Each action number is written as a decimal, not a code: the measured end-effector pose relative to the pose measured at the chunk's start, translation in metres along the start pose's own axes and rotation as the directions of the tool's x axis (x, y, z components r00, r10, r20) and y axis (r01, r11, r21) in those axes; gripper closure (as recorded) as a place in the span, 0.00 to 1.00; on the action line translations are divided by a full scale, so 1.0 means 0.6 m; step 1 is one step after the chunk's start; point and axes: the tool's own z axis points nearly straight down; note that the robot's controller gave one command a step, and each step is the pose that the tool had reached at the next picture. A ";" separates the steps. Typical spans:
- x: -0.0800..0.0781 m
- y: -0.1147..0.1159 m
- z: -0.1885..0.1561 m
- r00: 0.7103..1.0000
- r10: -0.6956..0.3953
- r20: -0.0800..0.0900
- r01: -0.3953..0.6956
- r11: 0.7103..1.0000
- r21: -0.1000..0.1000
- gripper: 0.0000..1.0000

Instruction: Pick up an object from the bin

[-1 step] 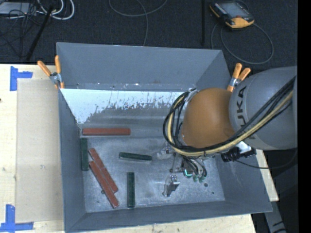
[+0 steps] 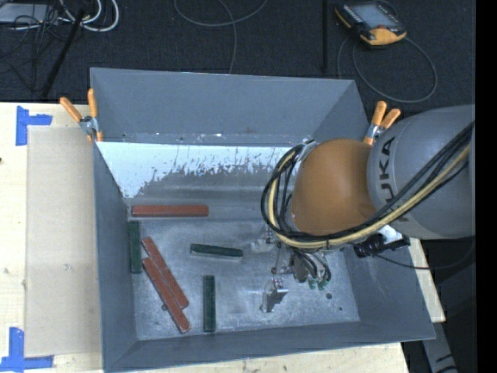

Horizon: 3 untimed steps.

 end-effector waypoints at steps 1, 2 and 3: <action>-0.075 0.046 0.052 0.992 -0.128 0.009 0.128 0.992 0.003 0.00; -0.112 0.077 0.079 0.996 -0.092 0.000 0.092 0.996 0.000 0.00; -0.161 0.106 0.037 0.995 -0.101 0.006 0.101 0.995 0.001 0.00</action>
Offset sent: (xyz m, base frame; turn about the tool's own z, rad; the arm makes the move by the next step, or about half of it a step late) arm 0.0577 0.0531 -0.0209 0.0854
